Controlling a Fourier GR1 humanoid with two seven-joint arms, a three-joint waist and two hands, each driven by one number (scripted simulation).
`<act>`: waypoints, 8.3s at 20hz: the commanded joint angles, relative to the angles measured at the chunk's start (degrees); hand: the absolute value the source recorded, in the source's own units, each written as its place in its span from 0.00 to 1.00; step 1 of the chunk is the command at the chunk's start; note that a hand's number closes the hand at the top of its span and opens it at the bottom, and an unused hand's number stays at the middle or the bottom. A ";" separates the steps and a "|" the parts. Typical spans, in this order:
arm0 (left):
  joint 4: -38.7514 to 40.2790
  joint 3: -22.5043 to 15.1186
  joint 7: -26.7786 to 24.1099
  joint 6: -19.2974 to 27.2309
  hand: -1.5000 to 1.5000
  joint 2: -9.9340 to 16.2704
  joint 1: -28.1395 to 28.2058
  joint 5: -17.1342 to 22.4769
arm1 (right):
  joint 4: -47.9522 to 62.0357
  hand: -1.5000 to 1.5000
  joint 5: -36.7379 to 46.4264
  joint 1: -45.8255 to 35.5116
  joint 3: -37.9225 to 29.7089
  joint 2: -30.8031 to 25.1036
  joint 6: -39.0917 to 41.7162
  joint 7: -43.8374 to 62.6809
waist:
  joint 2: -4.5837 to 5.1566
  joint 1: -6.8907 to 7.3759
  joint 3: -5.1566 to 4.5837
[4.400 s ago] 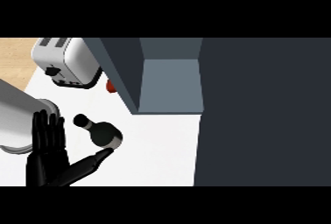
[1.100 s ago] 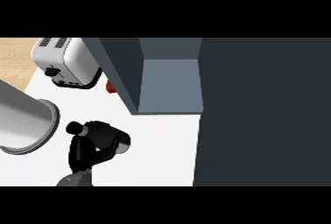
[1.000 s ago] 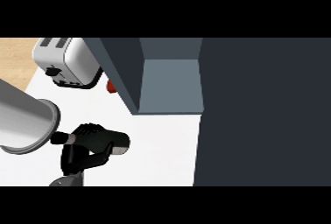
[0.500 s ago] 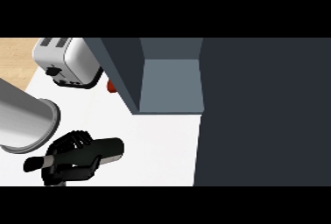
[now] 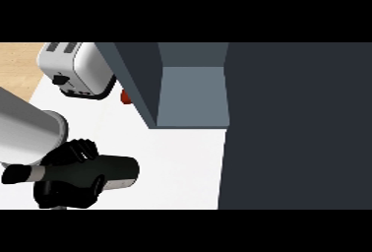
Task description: Pick up the wine, place it into the cabinet and close the cabinet
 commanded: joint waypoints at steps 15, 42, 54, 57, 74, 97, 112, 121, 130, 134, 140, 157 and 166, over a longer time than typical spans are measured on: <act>-26.69 -15.53 28.74 13.55 1.00 -7.86 -4.11 -8.67 | -7.92 0.00 -5.42 0.93 -2.45 -0.36 -0.40 3.78 | 0.05 -0.35 -0.02; -5.07 -29.60 34.80 47.23 1.00 -12.72 -37.53 -11.93 | -5.83 0.00 -3.29 -1.47 -0.51 0.74 -0.22 4.41 | 0.22 -1.00 -0.05; -0.58 -29.25 25.21 48.67 1.00 -12.72 -37.24 -1.69 | -7.72 0.00 -6.83 2.53 -4.71 -0.89 2.40 2.62 | 0.19 -1.05 -0.05; -1.38 -26.85 22.79 46.00 1.00 -12.72 -32.64 -1.50 | -8.20 0.00 -3.86 3.49 -1.74 1.08 1.31 1.64 | 0.14 -0.62 -0.06; 14.91 -23.39 10.21 42.76 1.00 -12.72 -32.72 -2.29 | -10.61 0.00 -6.77 4.22 -3.69 0.21 1.44 3.70 | 0.13 -0.89 -0.05; 39.73 -10.61 8.23 32.68 1.00 -11.57 -50.41 4.39 | -3.90 0.00 -5.74 2.84 -3.28 0.66 2.84 -0.64 | 0.35 -0.93 -0.05; 57.67 -4.54 -4.05 35.12 1.00 -12.68 -61.88 3.99 | -3.70 0.00 -6.40 0.38 -2.98 0.15 1.78 1.84 | 0.58 -1.52 -0.07; 65.08 -0.29 -7.09 33.84 1.00 -12.72 -66.46 9.13 | -3.42 0.00 -8.84 1.19 -4.67 0.06 3.38 -0.34 | 0.88 -2.80 -0.05; 70.48 4.65 -7.40 27.24 1.00 -11.29 -68.73 12.88 | -2.03 0.00 -6.66 2.47 -1.25 1.65 4.10 -2.42 | 1.12 -2.93 -0.06; 72.06 5.11 -11.31 27.44 1.00 -12.35 -67.01 12.53 | -4.24 0.00 -5.05 2.30 -0.34 1.34 3.10 -0.87 | 1.10 -2.95 -0.08; 74.73 4.97 -10.89 30.58 1.00 -12.22 -69.74 11.09 | -3.85 0.00 -3.88 4.23 0.50 1.89 3.26 -3.15 | 1.16 -3.34 -0.06; 79.51 3.19 -12.49 32.84 0.00 -10.89 -68.00 7.00 | -0.62 0.00 -4.27 1.00 0.75 1.29 3.08 -3.08 | 1.66 -3.97 -0.12; 77.74 5.72 -18.96 32.52 0.00 -12.32 -64.40 8.31 | -0.48 0.00 -6.39 0.87 -0.42 0.55 4.02 -3.69 | 1.92 -4.38 -0.13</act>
